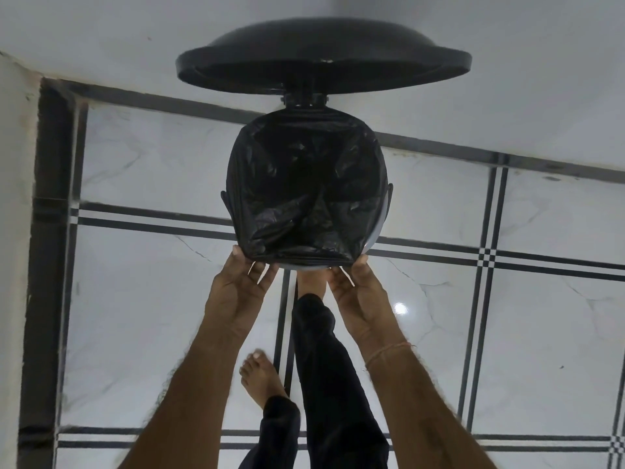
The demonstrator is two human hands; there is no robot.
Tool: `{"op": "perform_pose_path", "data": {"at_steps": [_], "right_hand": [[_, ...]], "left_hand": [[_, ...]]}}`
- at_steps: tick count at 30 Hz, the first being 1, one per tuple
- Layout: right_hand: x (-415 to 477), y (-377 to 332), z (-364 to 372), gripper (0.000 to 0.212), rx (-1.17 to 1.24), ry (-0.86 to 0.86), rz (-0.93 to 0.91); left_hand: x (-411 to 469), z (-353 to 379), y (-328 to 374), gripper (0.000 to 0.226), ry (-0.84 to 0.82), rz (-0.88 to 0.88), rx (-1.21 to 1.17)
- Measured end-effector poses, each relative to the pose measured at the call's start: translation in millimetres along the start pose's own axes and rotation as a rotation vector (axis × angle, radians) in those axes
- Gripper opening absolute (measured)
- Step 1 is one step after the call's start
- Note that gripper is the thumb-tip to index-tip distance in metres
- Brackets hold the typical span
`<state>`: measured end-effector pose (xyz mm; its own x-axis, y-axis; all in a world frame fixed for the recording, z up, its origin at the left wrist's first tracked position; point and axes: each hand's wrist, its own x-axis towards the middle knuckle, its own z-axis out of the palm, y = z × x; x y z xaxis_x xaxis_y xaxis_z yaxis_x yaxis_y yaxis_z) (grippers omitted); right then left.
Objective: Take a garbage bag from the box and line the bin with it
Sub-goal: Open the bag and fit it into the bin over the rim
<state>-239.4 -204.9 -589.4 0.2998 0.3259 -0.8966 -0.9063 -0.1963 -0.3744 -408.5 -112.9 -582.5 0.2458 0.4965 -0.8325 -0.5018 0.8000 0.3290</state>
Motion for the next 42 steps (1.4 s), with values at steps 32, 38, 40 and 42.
{"op": "perform_pose_path", "data": {"at_steps": [32,38,40,42], "right_hand": [[34.5,15.4,-8.5,0.049,0.316,-0.195,0.068],[51.1,20.5,-26.2,0.041,0.337,-0.149,0.013],[55.8,14.1,-19.2,0.038,0.315,-0.094,0.005],[58.4,11.5,-8.3,0.037,0.353,-0.056,0.052]], "left_hand": [[45.5,-13.6,11.5,0.034,0.050,-0.099,0.293],[52.7,-6.5,2.9,0.042,0.101,-0.138,0.217],[57.1,-0.9,2.0,0.039,0.144,-0.145,0.230],[61.5,2.5,3.5,0.033,0.216,-0.148,0.234]]}}
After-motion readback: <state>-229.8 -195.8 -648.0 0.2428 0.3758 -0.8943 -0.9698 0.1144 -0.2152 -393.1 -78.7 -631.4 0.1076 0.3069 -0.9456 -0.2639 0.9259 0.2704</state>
